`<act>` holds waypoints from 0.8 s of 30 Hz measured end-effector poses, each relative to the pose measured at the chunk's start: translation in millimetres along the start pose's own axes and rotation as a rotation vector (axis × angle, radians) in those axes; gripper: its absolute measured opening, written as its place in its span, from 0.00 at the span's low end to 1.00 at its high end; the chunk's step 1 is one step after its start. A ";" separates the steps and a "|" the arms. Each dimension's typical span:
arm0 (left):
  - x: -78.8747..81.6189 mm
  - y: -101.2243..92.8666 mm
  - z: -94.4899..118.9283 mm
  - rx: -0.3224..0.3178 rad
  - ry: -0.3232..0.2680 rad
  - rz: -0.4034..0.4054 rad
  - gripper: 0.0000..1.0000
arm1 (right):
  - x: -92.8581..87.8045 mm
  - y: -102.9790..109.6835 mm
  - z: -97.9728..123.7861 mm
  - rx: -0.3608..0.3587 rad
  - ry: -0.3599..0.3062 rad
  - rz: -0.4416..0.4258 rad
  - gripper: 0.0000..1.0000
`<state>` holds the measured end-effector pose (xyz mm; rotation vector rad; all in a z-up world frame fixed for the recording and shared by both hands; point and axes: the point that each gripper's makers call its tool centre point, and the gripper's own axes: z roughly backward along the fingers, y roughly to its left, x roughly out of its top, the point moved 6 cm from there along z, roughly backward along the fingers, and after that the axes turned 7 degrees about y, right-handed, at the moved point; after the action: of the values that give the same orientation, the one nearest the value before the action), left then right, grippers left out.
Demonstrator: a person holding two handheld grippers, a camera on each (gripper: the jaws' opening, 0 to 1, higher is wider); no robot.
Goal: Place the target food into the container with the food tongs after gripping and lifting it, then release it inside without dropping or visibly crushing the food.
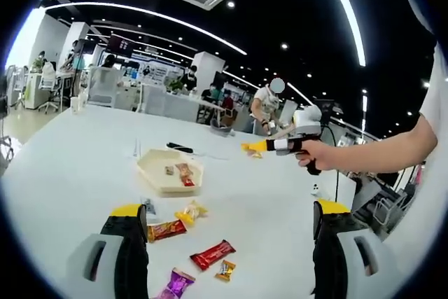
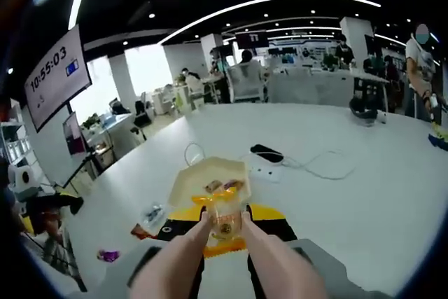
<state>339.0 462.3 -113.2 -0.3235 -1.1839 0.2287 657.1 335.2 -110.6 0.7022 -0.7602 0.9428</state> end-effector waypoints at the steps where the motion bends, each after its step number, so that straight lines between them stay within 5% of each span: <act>1: -0.9 1.0 -1.3 -0.001 0.001 0.005 0.99 | 2.8 0.5 0.5 -0.001 -0.004 0.004 0.22; 24: 9.3 16.3 10.3 0.074 -0.040 -0.005 0.99 | 36.5 11.2 -7.6 0.015 -0.022 0.034 0.22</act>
<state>332.7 481.9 -107.5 -0.2521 -1.2123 0.2755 662.9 361.9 -82.8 0.7155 -0.7873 0.9744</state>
